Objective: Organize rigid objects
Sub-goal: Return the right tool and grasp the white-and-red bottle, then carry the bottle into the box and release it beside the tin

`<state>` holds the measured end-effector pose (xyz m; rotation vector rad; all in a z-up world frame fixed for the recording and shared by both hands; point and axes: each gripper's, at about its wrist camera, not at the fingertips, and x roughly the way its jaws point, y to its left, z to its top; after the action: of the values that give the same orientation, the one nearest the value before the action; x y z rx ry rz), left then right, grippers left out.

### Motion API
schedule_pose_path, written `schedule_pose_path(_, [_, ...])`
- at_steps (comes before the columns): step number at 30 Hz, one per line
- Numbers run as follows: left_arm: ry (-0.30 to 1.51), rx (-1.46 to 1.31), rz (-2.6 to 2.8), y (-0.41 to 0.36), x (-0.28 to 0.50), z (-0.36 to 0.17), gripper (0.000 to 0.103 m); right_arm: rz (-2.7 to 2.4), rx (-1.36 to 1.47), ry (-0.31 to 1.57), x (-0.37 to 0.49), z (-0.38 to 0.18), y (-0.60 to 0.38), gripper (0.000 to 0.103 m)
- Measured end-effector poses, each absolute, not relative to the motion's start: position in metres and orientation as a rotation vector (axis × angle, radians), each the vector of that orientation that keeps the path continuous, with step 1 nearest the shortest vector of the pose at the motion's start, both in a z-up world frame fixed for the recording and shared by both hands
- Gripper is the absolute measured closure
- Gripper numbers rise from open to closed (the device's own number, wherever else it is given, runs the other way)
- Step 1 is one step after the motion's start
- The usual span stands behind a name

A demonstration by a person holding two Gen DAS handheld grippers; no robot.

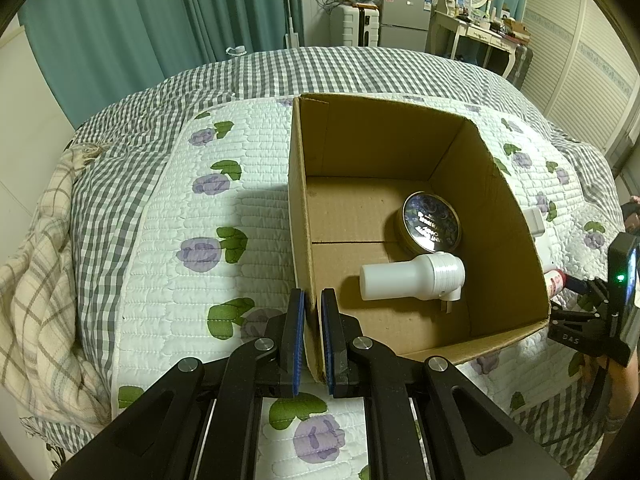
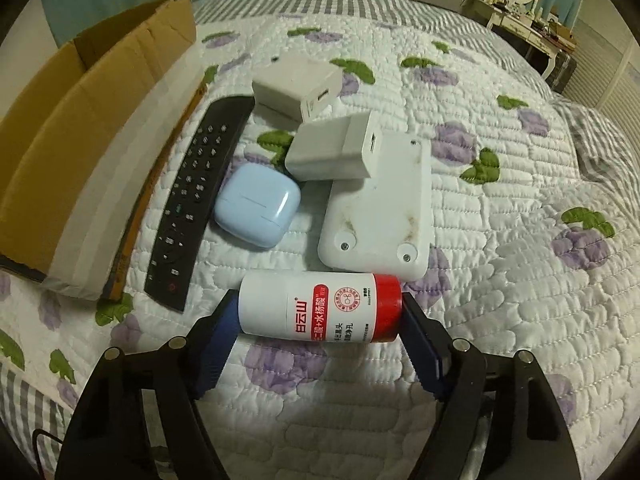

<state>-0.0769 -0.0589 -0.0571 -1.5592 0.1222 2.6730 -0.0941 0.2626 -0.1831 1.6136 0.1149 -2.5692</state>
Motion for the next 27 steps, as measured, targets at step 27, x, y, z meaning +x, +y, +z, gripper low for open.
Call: schedule_pose_path(27, [0.119, -1.570, 2.662, -0.061, -0.077, -0.058, 0.095, -2.562, 0.936, 0.271, -0.126, 0.005, 0.146, 0.027])
